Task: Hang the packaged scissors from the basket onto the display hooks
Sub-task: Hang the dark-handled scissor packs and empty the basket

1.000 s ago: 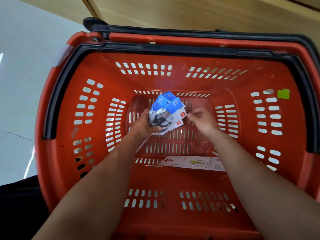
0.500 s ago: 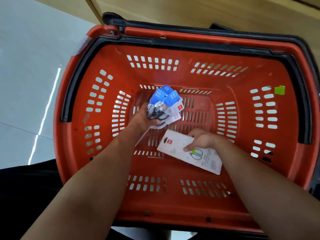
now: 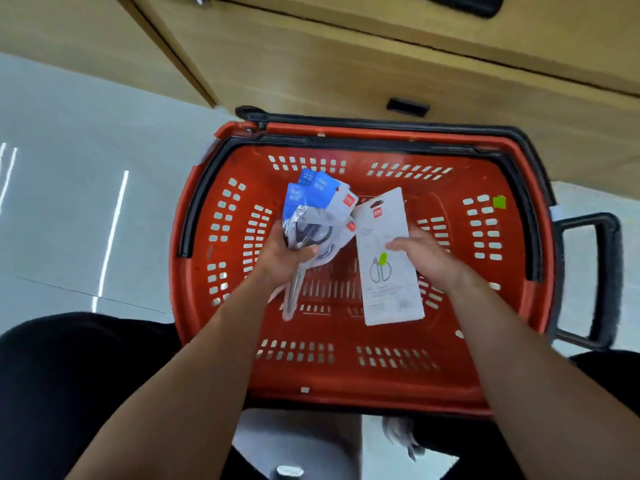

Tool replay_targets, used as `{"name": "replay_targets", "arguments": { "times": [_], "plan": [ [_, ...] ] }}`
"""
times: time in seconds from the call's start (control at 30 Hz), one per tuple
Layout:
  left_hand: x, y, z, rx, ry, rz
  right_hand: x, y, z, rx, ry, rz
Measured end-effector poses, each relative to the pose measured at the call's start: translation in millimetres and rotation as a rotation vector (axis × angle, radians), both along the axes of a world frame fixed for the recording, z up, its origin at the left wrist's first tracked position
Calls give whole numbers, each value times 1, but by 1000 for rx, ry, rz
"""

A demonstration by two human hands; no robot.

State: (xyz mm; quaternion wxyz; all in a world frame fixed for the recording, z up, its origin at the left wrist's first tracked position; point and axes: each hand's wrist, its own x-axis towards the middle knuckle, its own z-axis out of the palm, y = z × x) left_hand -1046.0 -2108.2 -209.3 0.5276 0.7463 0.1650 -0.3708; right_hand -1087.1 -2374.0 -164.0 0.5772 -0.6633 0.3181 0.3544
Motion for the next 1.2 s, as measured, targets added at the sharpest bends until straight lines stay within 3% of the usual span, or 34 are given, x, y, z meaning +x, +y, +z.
{"name": "replay_targets", "arguments": {
  "times": [0.2,0.5,0.83,1.07,1.2],
  "plan": [
    [-16,-9,149,-15,-114,-40,-35,30,125,89,-118,-442],
    [-47,-29,399,-109,-231,170,-46,65,361,409,43,-884],
    [-39,-23,608,-58,-407,246,-61,67,570,626,-177,-874],
    [-37,-27,679,-114,-570,251,-55,79,635,547,-341,-946],
    [-51,-45,703,-252,-498,146,-42,96,663,554,-339,-826]
  ]
}}
